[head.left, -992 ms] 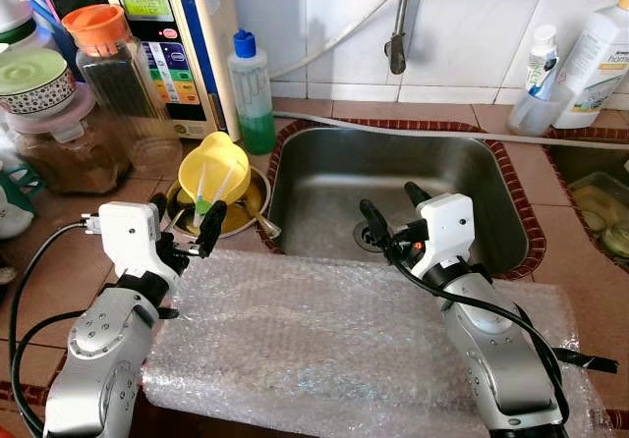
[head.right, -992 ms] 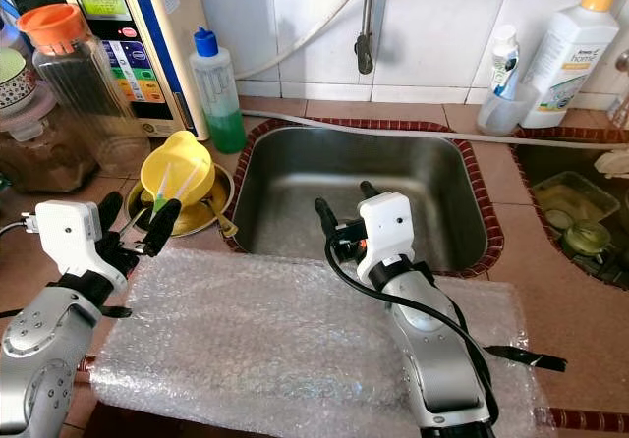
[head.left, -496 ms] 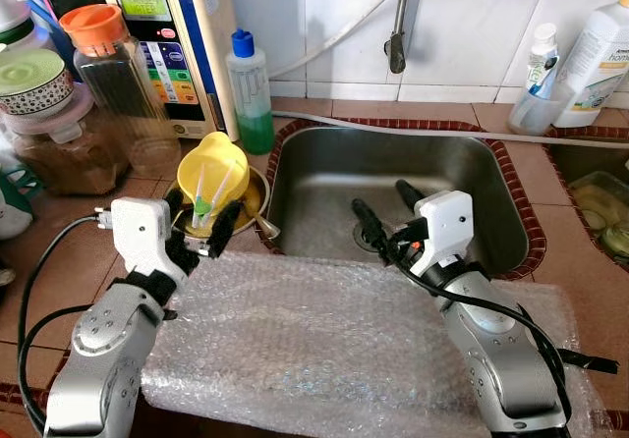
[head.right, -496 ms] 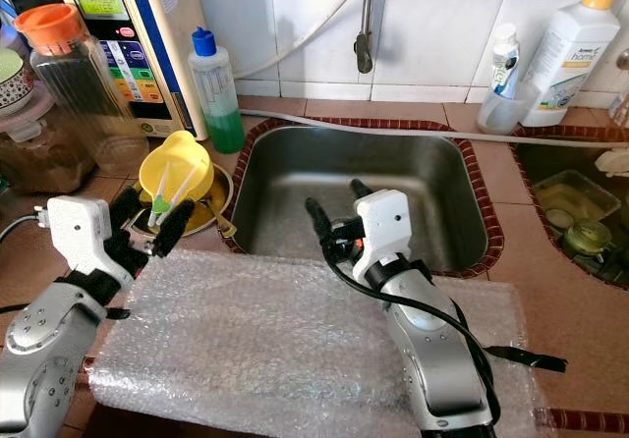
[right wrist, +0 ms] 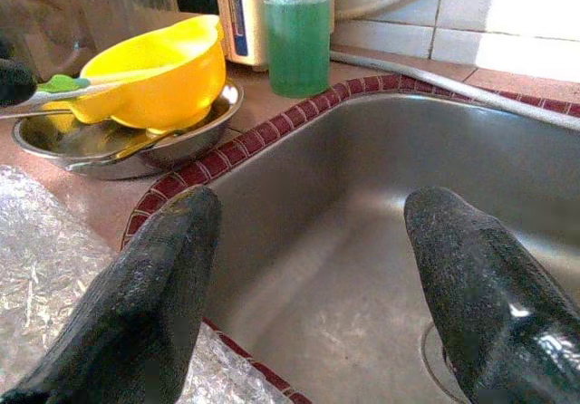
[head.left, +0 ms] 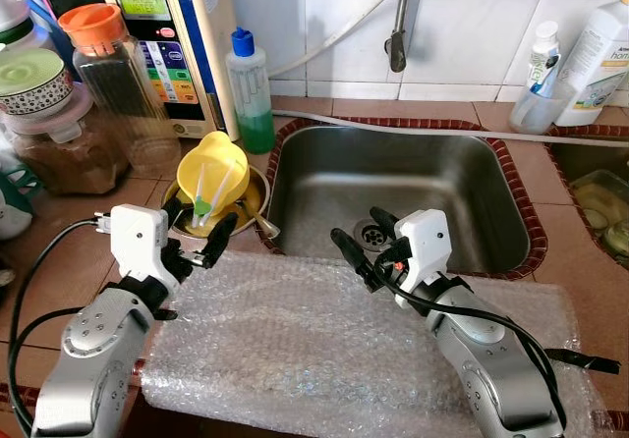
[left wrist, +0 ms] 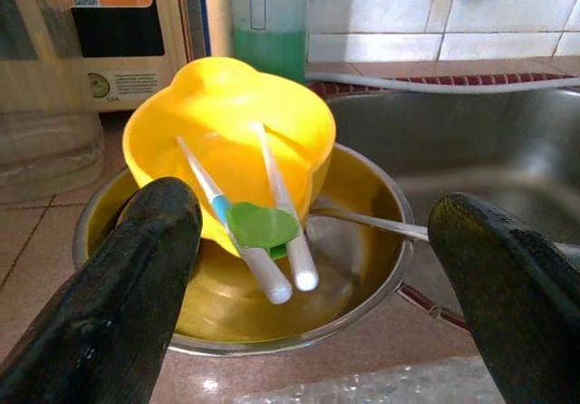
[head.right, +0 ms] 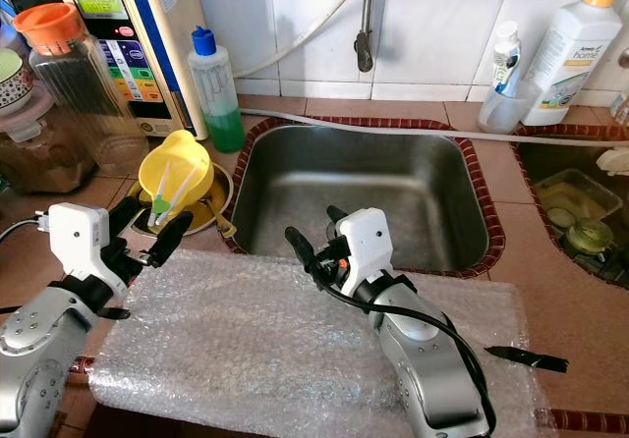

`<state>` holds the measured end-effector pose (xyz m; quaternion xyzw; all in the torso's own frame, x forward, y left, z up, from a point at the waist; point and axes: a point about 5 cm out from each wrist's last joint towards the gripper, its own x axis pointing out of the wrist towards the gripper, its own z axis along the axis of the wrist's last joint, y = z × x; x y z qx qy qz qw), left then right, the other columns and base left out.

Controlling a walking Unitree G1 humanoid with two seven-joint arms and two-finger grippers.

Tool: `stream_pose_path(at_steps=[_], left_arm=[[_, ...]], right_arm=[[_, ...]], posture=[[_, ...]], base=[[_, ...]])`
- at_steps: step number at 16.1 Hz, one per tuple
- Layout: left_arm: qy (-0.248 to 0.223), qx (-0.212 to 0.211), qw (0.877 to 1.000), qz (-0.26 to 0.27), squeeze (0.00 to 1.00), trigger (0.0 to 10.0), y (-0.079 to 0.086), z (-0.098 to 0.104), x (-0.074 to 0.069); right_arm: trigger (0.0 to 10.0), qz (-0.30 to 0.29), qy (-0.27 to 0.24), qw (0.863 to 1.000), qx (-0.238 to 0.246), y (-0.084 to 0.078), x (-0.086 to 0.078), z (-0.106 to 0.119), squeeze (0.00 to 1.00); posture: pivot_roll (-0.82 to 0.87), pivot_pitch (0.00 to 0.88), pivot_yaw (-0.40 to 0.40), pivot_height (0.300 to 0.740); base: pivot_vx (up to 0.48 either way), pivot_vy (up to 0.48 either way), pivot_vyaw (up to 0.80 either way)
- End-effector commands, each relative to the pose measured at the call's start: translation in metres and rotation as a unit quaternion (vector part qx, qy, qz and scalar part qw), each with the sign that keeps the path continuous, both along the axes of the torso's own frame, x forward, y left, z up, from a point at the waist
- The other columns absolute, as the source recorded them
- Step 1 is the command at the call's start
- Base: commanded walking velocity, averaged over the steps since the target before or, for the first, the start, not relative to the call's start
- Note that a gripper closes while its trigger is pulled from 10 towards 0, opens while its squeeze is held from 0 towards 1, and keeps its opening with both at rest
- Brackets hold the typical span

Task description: Kitchen organization

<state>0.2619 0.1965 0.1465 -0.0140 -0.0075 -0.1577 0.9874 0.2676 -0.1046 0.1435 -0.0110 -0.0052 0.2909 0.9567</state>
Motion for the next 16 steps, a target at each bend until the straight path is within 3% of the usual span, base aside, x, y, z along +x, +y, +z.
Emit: stream_pose_path(at_steps=[1, 8, 9, 11, 12, 14, 15, 16], left_arm=[[0.007, 0.009, 1.000, 0.004, 0.00, 10.0, 0.0052, -0.0041, 0.0001], [0.012, 0.013, 1.000, 0.000, 0.00, 9.8, 0.0038, -0.0099, 0.0021], [0.012, 0.014, 1.000, 0.004, 0.00, 4.9, 0.0053, -0.0110, 0.0021], [0.010, 0.013, 1.000, 0.003, 0.00, 0.8, 0.0059, -0.0112, 0.0022], [0.008, 0.013, 1.000, 0.003, 0.00, 0.0, 0.0054, -0.0108, 0.0018], [0.007, 0.016, 1.000, 0.003, 0.00, 0.1, 0.0053, -0.0110, 0.0016], [0.006, 0.022, 1.000, 0.006, 0.00, 10.0, 0.0060, -0.0111, 0.0017], [0.005, 0.024, 1.000, 0.007, 0.00, 10.0, 0.0059, -0.0109, 0.0014]], right_arm=[[10.0, 0.015, -0.007, 1.000, 0.004, 0.0038, -0.0023, 0.0061, 0.00], [10.0, 0.024, -0.010, 1.000, -0.001, 0.0040, -0.0015, 0.0077, 0.00], [10.0, 0.026, -0.011, 1.000, -0.003, 0.0040, -0.0017, 0.0082, 0.00], [10.0, 0.028, -0.010, 1.000, -0.004, 0.0042, -0.0021, 0.0079, 0.00], [10.0, 0.028, -0.010, 1.000, -0.004, 0.0038, -0.0024, 0.0078, 0.00], [10.0, 0.031, -0.008, 0.999, -0.005, 0.0041, -0.0030, 0.0074, 0.00], [10.0, 0.036, -0.005, 0.999, -0.005, 0.0047, -0.0034, 0.0069, 0.00], [10.0, 0.044, -0.005, 0.999, -0.002, 0.0051, -0.0044, 0.0071, 0.00]], posture=[[-0.15, 0.104, 0.076, 0.740], [-0.15, 0.098, 0.067, 0.740], [-0.15, 0.099, 0.065, 0.740], [-0.15, 0.100, 0.065, 0.740], [-0.15, 0.101, 0.063, 0.740], [-0.15, 0.103, 0.062, 0.740], [-0.15, 0.103, 0.062, 0.740], [-0.15, 0.105, 0.062, 0.740]], base=[[0.000, 0.000, 0.00], [0.000, 0.000, 0.00], [0.000, 0.000, 0.00], [0.000, 0.000, 0.00], [0.000, 0.000, 0.00], [0.000, 0.000, 0.00], [0.000, 0.000, 0.00], [0.000, 0.000, 0.00]])
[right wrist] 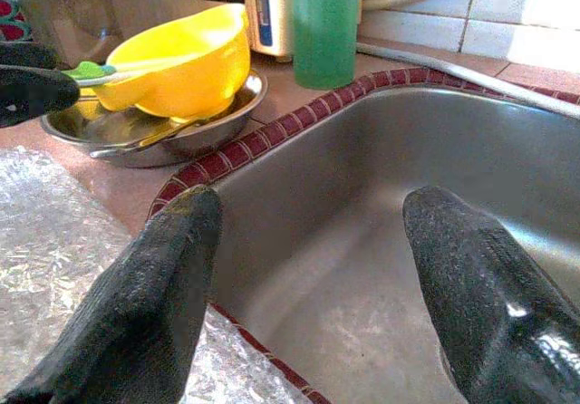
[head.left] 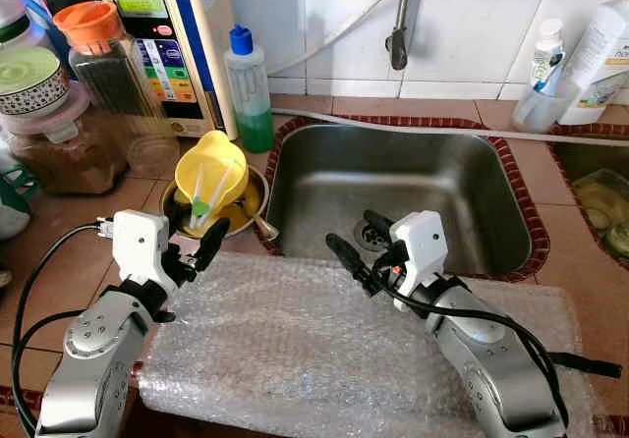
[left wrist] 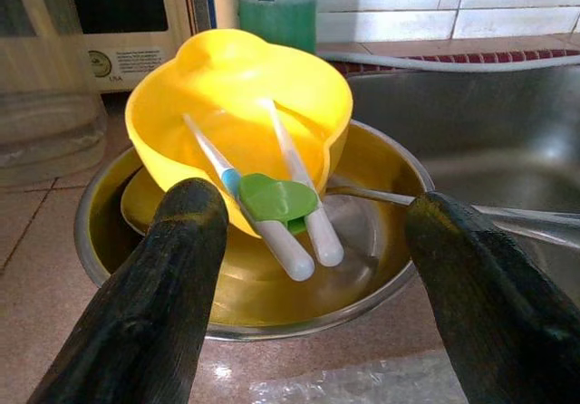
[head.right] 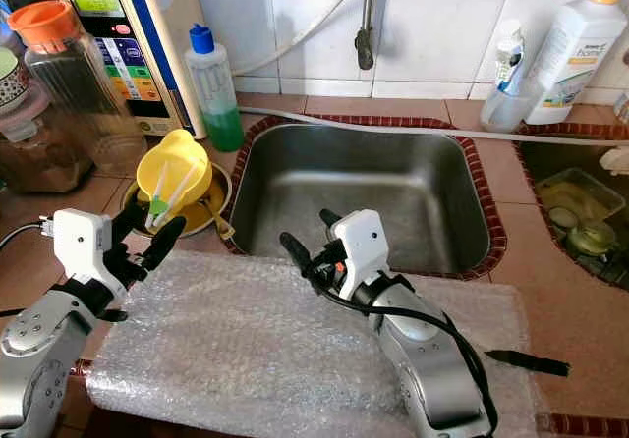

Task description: Kitchen organization

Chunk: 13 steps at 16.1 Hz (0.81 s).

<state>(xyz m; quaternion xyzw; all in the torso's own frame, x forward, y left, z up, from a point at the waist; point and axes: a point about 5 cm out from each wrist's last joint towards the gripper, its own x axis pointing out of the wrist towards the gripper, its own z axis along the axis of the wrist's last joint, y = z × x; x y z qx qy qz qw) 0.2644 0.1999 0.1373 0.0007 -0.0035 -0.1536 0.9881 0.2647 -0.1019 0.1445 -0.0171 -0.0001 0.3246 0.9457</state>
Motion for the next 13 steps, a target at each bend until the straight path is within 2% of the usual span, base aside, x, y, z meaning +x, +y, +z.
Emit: stream_pose_path(at_steps=[1, 3, 4, 6, 7, 8, 9, 13], left_arm=[[0.003, 0.010, 1.000, 0.003, 0.00, 10.0, 0.003, -0.002, -0.001], [0.004, 0.011, 1.000, 0.002, 0.00, 10.0, 0.003, -0.002, -0.001], [0.004, 0.012, 1.000, -0.001, 0.00, 8.4, 0.003, -0.002, -0.002], [0.004, 0.013, 1.000, -0.003, 0.00, 4.2, 0.003, -0.002, -0.002], [0.005, 0.013, 1.000, -0.005, 0.00, 2.6, 0.003, -0.003, -0.003], [0.005, 0.013, 1.000, -0.005, 0.00, 2.0, 0.003, -0.003, -0.003], [0.005, 0.013, 1.000, -0.007, 0.00, 0.0, 0.003, -0.003, -0.003], [0.005, 0.016, 1.000, -0.011, 0.00, 0.0, 0.004, -0.002, -0.005]], right_arm=[[10.0, 0.028, -0.013, 0.999, 0.015, 0.005, -0.004, 0.009, 0.00], [10.0, 0.043, -0.019, 0.999, 0.025, 0.006, -0.006, 0.013, 0.00], [10.0, 0.048, -0.024, 0.998, 0.034, 0.007, -0.006, 0.017, 0.00], [10.0, 0.066, -0.018, 0.997, 0.044, 0.009, -0.009, 0.018, 0.00], [10.0, 0.076, -0.013, 0.996, 0.044, 0.010, -0.010, 0.018, 0.00], [10.0, 0.083, -0.009, 0.996, 0.045, 0.011, -0.011, 0.018, 0.00], [10.0, 0.093, -0.002, 0.995, 0.048, 0.012, -0.012, 0.017, 0.00], [10.0, 0.105, 0.010, 0.993, 0.049, 0.013, -0.015, 0.016, 0.00]], posture=[[-0.15, 0.104, 0.062, 0.740], [-0.15, 0.105, 0.064, 0.740], [-0.15, 0.104, 0.065, 0.740], [-0.15, 0.106, 0.063, 0.740], [-0.15, 0.106, 0.063, 0.740], [-0.15, 0.106, 0.064, 0.740], [-0.15, 0.106, 0.064, 0.740], [-0.15, 0.111, 0.065, 0.740]], base=[[0.000, 0.000, 0.00], [0.000, 0.000, 0.00], [0.000, 0.000, 0.00], [0.000, 0.000, 0.00], [0.000, 0.000, 0.00], [0.000, 0.000, 0.00], [0.000, 0.000, 0.00], [0.000, 0.000, 0.00]])
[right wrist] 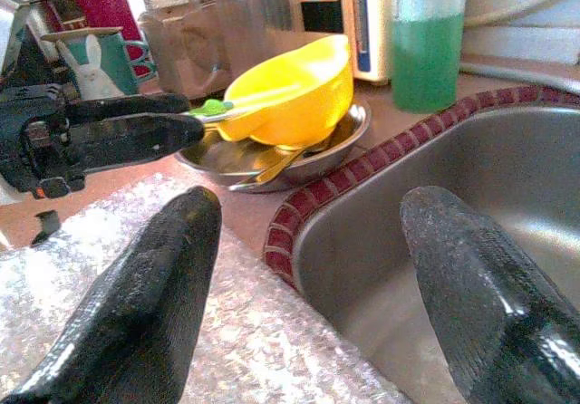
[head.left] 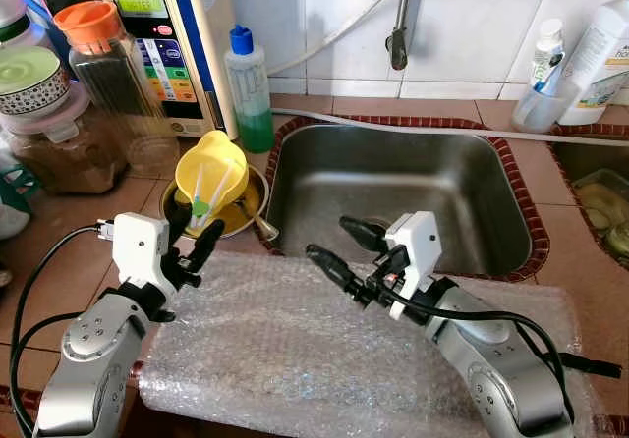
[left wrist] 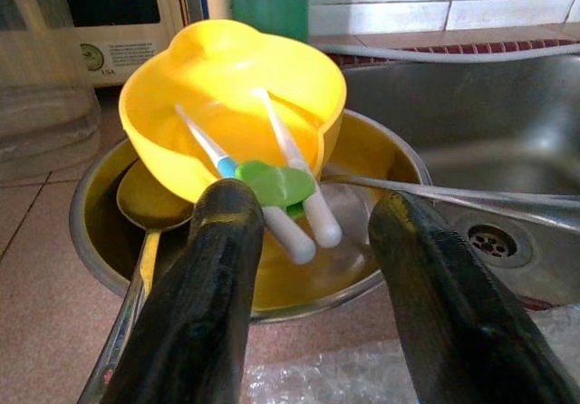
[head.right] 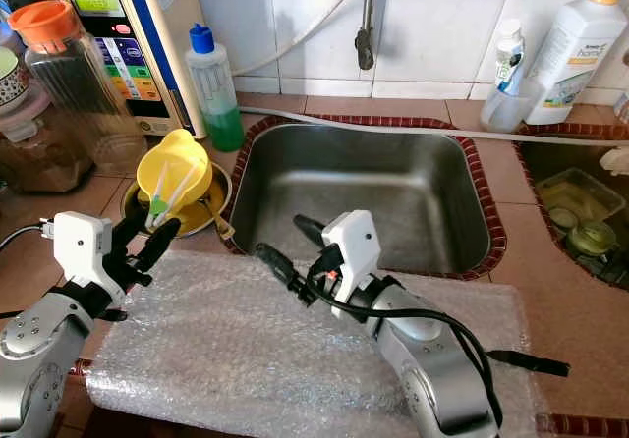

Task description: Kitchen organization

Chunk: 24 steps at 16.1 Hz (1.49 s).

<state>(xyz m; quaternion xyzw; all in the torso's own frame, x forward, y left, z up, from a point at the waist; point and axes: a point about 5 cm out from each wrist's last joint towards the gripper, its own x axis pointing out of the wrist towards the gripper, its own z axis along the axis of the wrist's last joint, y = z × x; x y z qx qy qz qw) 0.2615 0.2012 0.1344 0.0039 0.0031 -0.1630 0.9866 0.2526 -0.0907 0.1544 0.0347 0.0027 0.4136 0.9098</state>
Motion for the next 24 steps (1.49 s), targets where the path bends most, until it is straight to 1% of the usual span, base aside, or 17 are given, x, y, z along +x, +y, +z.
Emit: stream_pose_path(at_steps=[1, 10, 16, 19, 24], left_arm=[[0.000, 0.012, 1.000, -0.002, 0.00, 0.0, 0.003, 0.000, -0.002], [0.001, 0.013, 1.000, -0.006, 0.00, 0.0, 0.003, 0.001, -0.005], [-0.012, 0.013, 1.000, 0.004, 0.00, 0.0, 0.006, 0.006, -0.004], [-0.037, 0.017, 0.999, 0.021, 0.00, 0.0, 0.011, 0.016, -0.002], [-0.043, 0.027, 0.998, 0.033, 0.00, 0.0, 0.017, 0.018, 0.001]], right_arm=[[10.0, 0.010, -0.009, 1.000, 0.003, 0.002, -0.004, 0.006, 0.00], [10.0, 0.012, 0.003, 1.000, 0.005, 0.004, -0.005, 0.004, 0.00], [10.0, 0.011, 0.004, 1.000, 0.006, 0.004, -0.005, 0.003, 0.00], [10.0, 0.009, 0.003, 1.000, 0.007, 0.005, -0.003, 0.004, 0.00], [10.0, 0.007, 0.000, 1.000, 0.008, 0.005, -0.002, 0.004, 0.00]], posture=[[-0.15, 0.112, 0.067, 0.740], [-0.14, 0.126, 0.074, 0.740], [-0.14, 0.128, 0.075, 0.740], [-0.13, 0.123, 0.075, 0.740], [-0.13, 0.121, 0.074, 0.740]], base=[[0.000, 0.000, 0.00], [0.000, 0.000, 0.00], [0.000, 0.000, 0.00], [0.000, 0.000, 0.00], [0.000, 0.000, 0.00]])
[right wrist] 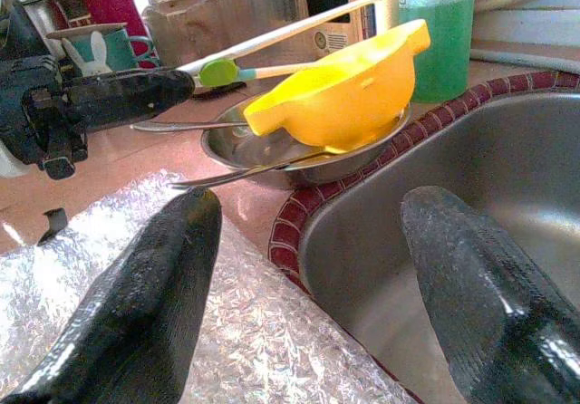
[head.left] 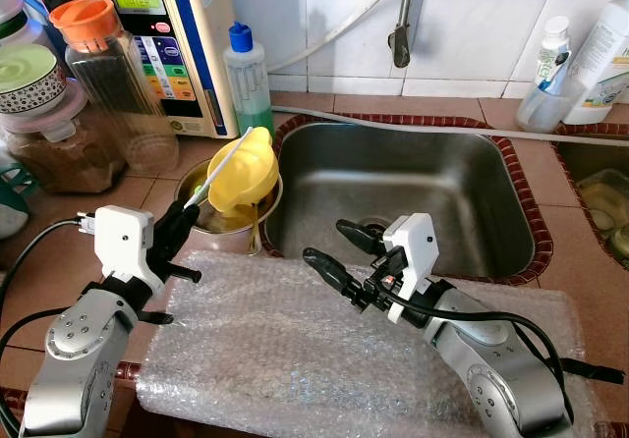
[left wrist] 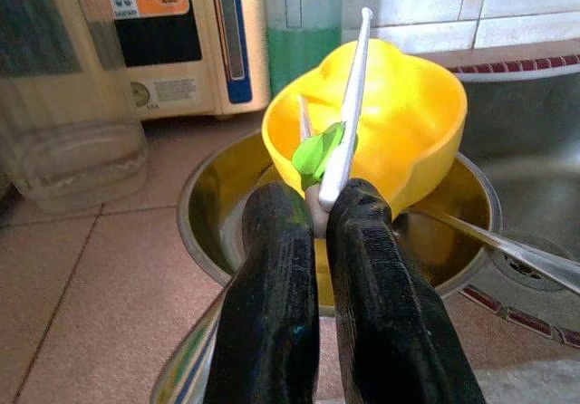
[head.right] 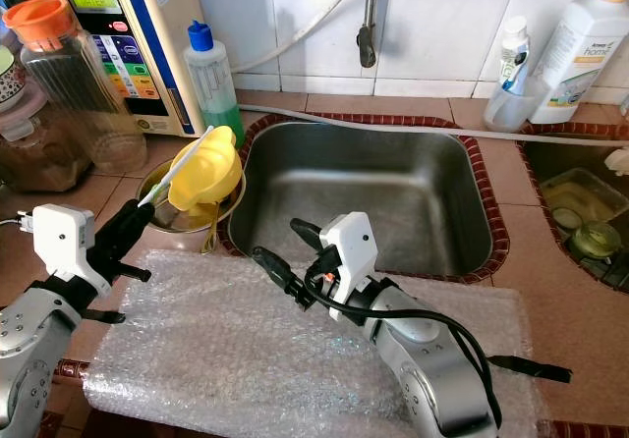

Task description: Kitchen organization

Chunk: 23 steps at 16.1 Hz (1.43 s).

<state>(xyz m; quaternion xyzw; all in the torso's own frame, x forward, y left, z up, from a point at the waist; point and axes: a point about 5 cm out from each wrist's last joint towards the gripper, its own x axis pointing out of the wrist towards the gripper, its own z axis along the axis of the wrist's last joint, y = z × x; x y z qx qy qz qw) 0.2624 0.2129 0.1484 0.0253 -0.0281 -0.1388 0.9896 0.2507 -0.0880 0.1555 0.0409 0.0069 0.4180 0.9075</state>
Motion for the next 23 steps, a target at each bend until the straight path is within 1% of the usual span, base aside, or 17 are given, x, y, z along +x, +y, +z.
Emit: stream_pose_path(at_steps=[1, 2, 3, 5, 7, 8, 10, 12, 13, 14, 15, 16, 18, 19, 21, 22, 23], left_arm=[[-0.012, 0.016, 1.000, 0.014, 0.00, 0.0, 0.007, 0.005, 0.001], [-0.024, 0.020, 0.999, 0.026, 0.00, 0.0, 0.012, 0.010, 0.002], [-0.029, 0.020, 0.999, 0.029, 0.00, 0.0, 0.013, 0.012, 0.003], [-0.055, 0.019, 0.998, 0.038, 0.00, 0.0, 0.015, 0.025, 0.007], [-0.072, 0.017, 0.997, 0.019, 0.00, 0.0, 0.010, 0.039, 0.011], [-0.085, 0.027, 0.996, 0.003, 0.00, 0.0, 0.008, 0.050, 0.014], [-0.108, 0.062, 0.992, -0.025, 0.00, 0.0, 0.002, 0.066, 0.016], [-0.122, 0.099, 0.986, -0.047, 0.00, 0.0, -0.003, 0.077, 0.017], [-0.130, 0.133, 0.981, -0.061, 0.00, 0.0, -0.006, 0.082, 0.017], [-0.134, 0.149, 0.977, -0.070, 0.00, 0.0, -0.008, 0.084, 0.017], [-0.141, 0.201, 0.965, -0.095, 0.00, 0.0, -0.014, 0.089, 0.017], [-0.146, 0.239, 0.953, -0.114, 0.00, 0.0, -0.020, 0.091, 0.015], [-0.158, 0.261, 0.941, -0.145, 0.00, 0.0, -0.032, 0.096, 0.013], [-0.162, 0.280, 0.932, -0.164, 0.00, 0.0, -0.036, 0.096, 0.011], [-0.162, 0.287, 0.928, -0.173, 0.00, 0.0, -0.039, 0.095, 0.009], [-0.153, 0.310, 0.919, -0.190, 0.00, 0.0, -0.041, 0.091, 0.007], [-0.146, 0.321, 0.913, -0.203, 0.00, 0.0, -0.043, 0.086, 0.006]], right_arm=[[10.0, 0.000, -0.008, 1.000, 0.004, 0.002, 0.000, 0.003, 0.00], [10.0, -0.005, -0.011, 1.000, 0.004, 0.001, 0.001, 0.004, 0.00], [10.0, -0.007, -0.013, 1.000, 0.004, 0.001, 0.001, 0.004, 0.00], [10.0, -0.032, -0.033, 0.999, -0.002, -0.003, 0.005, 0.008, 0.00], [10.0, -0.054, -0.060, 0.997, -0.009, -0.005, 0.011, 0.014, 0.00], [10.0, -0.057, -0.076, 0.995, -0.021, -0.005, 0.014, 0.017, 0.00], [10.0, -0.058, -0.101, 0.992, -0.045, -0.009, 0.019, 0.020, 0.00], [10.0, -0.060, -0.121, 0.989, -0.063, -0.012, 0.024, 0.022, 0.00], [10.0, -0.059, -0.138, 0.986, -0.077, -0.013, 0.026, 0.025, 0.00], [10.0, -0.056, -0.155, 0.982, -0.090, -0.013, 0.028, 0.028, 0.00], [10.0, -0.047, -0.183, 0.976, -0.111, -0.012, 0.030, 0.033, 0.00], [10.0, -0.039, -0.202, 0.971, -0.124, -0.010, 0.031, 0.037, 0.00], [10.0, -0.028, -0.233, 0.960, -0.151, -0.008, 0.033, 0.042, 0.00], [10.0, -0.030, -0.252, 0.952, -0.171, -0.009, 0.034, 0.043, 0.00], [10.0, -0.036, -0.261, 0.948, -0.179, -0.010, 0.036, 0.045, 0.00], [10.0, -0.044, -0.280, 0.940, -0.190, -0.010, 0.038, 0.049, 0.00], [10.0, -0.049, -0.294, 0.932, -0.204, -0.010, 0.041, 0.052, 0.00]], posture=[[-0.13, 0.119, 0.077, 0.740], [-0.14, 0.118, 0.078, 0.740], [-0.14, 0.118, 0.078, 0.740], [-0.14, 0.116, 0.079, 0.740], [-0.13, 0.116, 0.078, 0.740], [-0.13, 0.115, 0.077, 0.740], [-0.13, 0.113, 0.076, 0.740], [-0.13, 0.111, 0.075, 0.740], [-0.13, 0.110, 0.075, 0.740], [-0.13, 0.109, 0.075, 0.740], [-0.13, 0.107, 0.076, 0.740], [-0.13, 0.109, 0.077, 0.740], [-0.13, 0.109, 0.077, 0.740], [-0.13, 0.109, 0.078, 0.740], [-0.13, 0.110, 0.078, 0.740], [-0.12, 0.109, 0.080, 0.740], [-0.12, 0.109, 0.080, 0.740]], base=[[0.000, 0.000, 0.00], [0.000, 0.000, 0.00], [0.000, 0.000, 0.00], [0.000, 0.000, 0.00], [0.000, 0.000, 0.00], [0.000, 0.000, 0.00], [0.000, 0.000, 0.00], [0.000, 0.000, 0.00], [0.000, 0.000, 0.00], [0.000, 0.000, 0.00], [0.000, 0.000, 0.00], [0.000, 0.000, 0.00], [0.000, 0.000, 0.00], [0.000, 0.000, 0.00], [0.000, 0.000, 0.00], [0.000, 0.000, 0.00], [0.000, 0.000, 0.00]])
